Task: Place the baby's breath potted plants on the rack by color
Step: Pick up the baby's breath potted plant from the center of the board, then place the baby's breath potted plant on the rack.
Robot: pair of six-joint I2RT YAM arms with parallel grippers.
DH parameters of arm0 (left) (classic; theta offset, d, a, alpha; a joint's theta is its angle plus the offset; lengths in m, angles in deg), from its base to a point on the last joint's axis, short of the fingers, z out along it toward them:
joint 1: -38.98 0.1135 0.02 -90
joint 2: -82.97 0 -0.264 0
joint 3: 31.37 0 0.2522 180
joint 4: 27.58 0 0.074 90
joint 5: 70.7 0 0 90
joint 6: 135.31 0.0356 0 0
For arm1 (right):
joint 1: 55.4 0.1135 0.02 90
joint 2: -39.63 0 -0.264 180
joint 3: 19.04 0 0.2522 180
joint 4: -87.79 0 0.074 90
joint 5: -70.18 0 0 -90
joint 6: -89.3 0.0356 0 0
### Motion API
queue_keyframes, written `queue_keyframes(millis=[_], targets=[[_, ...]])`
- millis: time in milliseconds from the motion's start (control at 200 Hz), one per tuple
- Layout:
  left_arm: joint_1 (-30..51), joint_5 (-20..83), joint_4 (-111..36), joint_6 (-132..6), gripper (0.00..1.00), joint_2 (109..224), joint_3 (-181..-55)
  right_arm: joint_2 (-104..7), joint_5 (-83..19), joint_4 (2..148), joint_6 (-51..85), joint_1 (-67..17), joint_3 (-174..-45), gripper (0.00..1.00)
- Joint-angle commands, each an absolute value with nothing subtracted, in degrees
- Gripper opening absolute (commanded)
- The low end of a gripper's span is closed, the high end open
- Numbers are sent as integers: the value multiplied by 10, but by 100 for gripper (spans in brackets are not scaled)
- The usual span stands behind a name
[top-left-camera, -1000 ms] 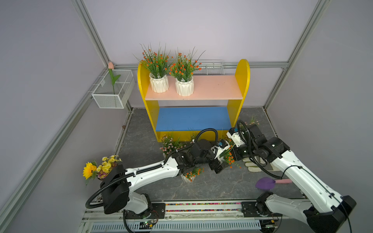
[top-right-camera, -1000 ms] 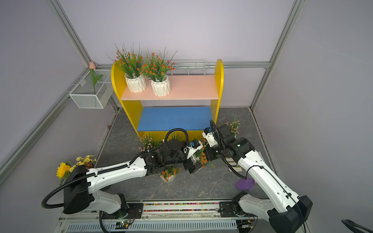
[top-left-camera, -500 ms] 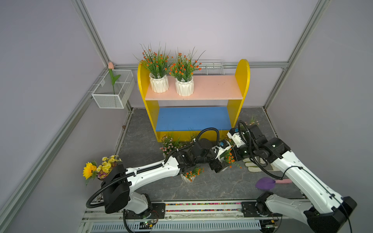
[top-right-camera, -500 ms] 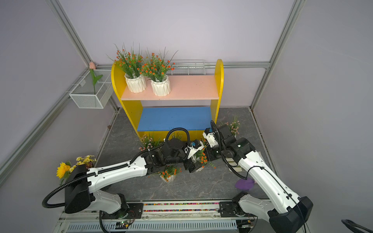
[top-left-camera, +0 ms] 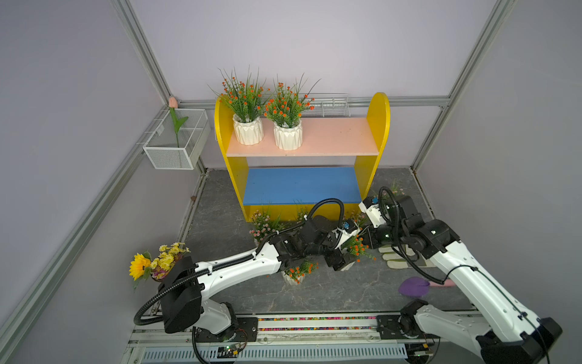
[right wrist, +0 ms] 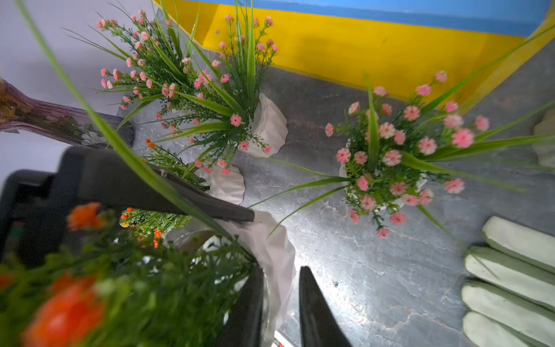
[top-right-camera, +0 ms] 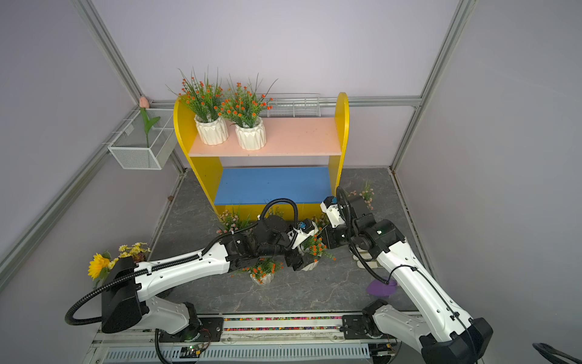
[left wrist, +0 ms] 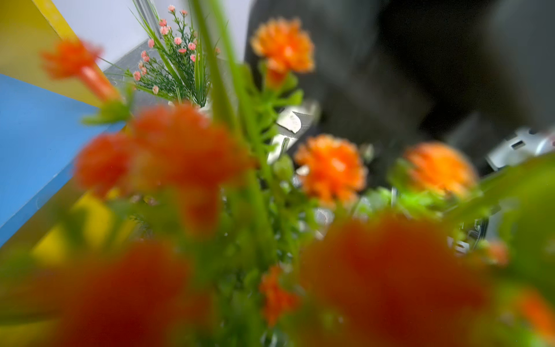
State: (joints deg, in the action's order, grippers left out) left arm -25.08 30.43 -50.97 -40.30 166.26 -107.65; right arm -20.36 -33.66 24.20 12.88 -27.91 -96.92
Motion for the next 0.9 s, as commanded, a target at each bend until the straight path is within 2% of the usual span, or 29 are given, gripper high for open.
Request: queue_keyframes(millis=[0, 230, 485, 895], targets=[[-253, 288, -492, -406, 32, 1647, -1109, -174, -326, 246, 126, -299, -966, 28], [-248, 245, -523, -412, 30, 1648, -1153, -123, -295, 216, 119, -340, -968, 36], [-233, 204, -626, -437, 30, 1679, -1279, -65, -253, 202, 123, -371, -929, 41], [-181, 110, -718, -451, 28, 1741, -1503, -58, -265, 208, 128, -375, -907, 42]])
